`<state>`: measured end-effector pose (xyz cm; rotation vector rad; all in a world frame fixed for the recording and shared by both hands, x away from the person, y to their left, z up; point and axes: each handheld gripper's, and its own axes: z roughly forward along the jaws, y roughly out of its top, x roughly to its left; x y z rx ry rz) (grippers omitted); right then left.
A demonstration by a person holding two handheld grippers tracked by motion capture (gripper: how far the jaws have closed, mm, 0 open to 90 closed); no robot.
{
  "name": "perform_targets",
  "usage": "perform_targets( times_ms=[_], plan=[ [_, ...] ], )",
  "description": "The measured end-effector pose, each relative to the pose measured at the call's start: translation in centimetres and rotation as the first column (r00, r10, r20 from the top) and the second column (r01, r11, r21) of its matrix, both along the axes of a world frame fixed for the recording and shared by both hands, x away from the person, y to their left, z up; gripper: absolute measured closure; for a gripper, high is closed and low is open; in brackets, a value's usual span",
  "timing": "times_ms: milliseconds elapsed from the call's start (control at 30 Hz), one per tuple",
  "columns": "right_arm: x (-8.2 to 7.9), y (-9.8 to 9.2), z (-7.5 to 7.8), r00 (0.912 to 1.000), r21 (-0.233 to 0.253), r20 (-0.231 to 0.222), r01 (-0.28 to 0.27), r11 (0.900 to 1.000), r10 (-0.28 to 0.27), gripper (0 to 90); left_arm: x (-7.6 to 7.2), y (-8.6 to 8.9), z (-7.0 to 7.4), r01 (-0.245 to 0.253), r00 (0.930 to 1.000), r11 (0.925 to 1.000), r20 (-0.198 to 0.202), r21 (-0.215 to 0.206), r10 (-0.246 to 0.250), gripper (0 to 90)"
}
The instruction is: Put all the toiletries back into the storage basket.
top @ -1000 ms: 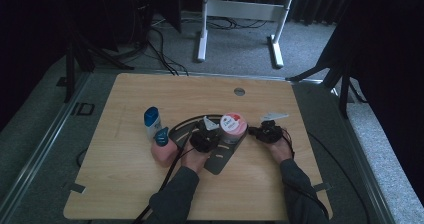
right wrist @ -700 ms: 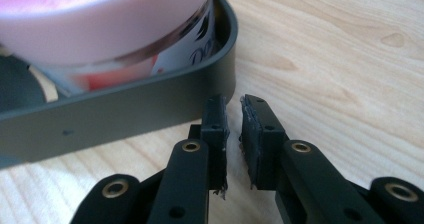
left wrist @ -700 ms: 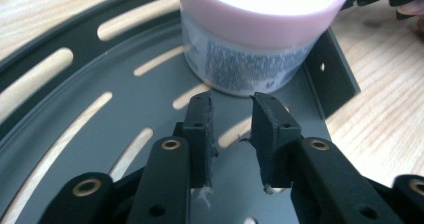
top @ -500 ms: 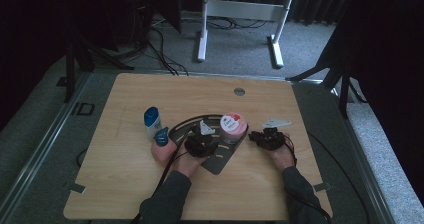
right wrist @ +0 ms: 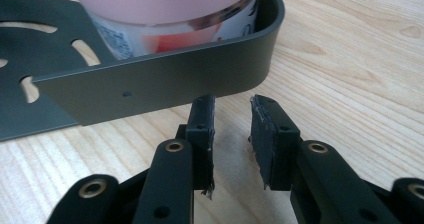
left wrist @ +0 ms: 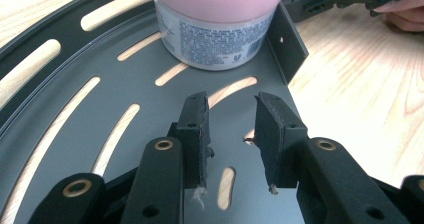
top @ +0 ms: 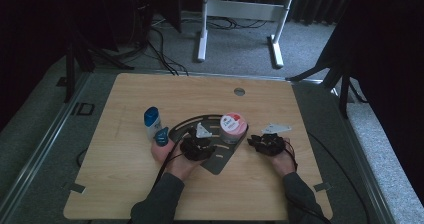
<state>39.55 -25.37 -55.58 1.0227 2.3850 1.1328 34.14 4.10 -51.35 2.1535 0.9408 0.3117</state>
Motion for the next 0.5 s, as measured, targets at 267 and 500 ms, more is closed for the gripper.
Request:
perform_targets(
  times_ms=[267, 500],
  plan=[
    [-0.6, 0.3, -0.1, 0.9998, 0.000, 0.011, -0.015, 1.000, 0.015, 69.4, -0.8, 0.6, 0.4, 0.059, 0.9982, 0.9982, 0.010, 0.016, -0.059, 65.8],
    [-0.8, 0.5, -0.2, 0.9998, -0.004, 0.009, -0.018, 1.000, 0.018, 68.3, -1.2, 1.2, 1.0, 0.074, 0.9972, 0.9971, 0.009, 0.019, -0.075, 63.6]
  ],
)
